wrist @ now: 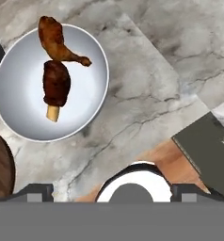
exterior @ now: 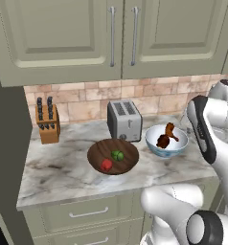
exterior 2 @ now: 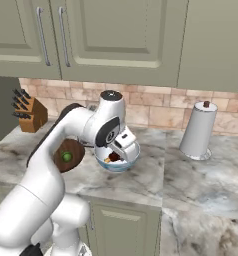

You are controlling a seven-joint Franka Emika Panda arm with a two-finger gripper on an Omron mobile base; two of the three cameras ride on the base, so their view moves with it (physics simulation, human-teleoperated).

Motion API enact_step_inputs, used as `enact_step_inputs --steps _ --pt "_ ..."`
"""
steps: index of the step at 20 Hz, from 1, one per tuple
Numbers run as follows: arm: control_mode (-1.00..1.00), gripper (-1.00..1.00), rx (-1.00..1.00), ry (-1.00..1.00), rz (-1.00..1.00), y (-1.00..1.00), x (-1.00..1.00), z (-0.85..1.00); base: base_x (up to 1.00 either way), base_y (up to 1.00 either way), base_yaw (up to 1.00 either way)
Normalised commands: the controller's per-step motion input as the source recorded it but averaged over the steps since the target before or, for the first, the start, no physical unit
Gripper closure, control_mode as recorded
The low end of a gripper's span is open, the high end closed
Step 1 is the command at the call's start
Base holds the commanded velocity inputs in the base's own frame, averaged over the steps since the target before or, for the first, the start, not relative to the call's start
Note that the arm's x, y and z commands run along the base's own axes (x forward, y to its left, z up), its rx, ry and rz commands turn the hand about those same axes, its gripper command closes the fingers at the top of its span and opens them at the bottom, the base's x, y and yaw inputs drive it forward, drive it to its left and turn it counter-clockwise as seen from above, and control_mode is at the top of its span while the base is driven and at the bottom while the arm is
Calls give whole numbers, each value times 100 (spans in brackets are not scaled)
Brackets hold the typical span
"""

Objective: Place the bowl with the avocado and bell pepper on the second highest shelf of the fridge. Place the bowl with the steak and chicken drumstick on the top shelf of the fridge.

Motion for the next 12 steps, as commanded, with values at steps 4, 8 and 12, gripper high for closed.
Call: enact_step_inputs --steps 4,8,12 --pt "-100 -100 17 0 -1 7 57 -100 0 0 0" --pt "-100 -100 4 5 -5 1 63 -85 0 0 0" --pt "-100 -100 1 17 -12 0 39 -26 0 0 0"
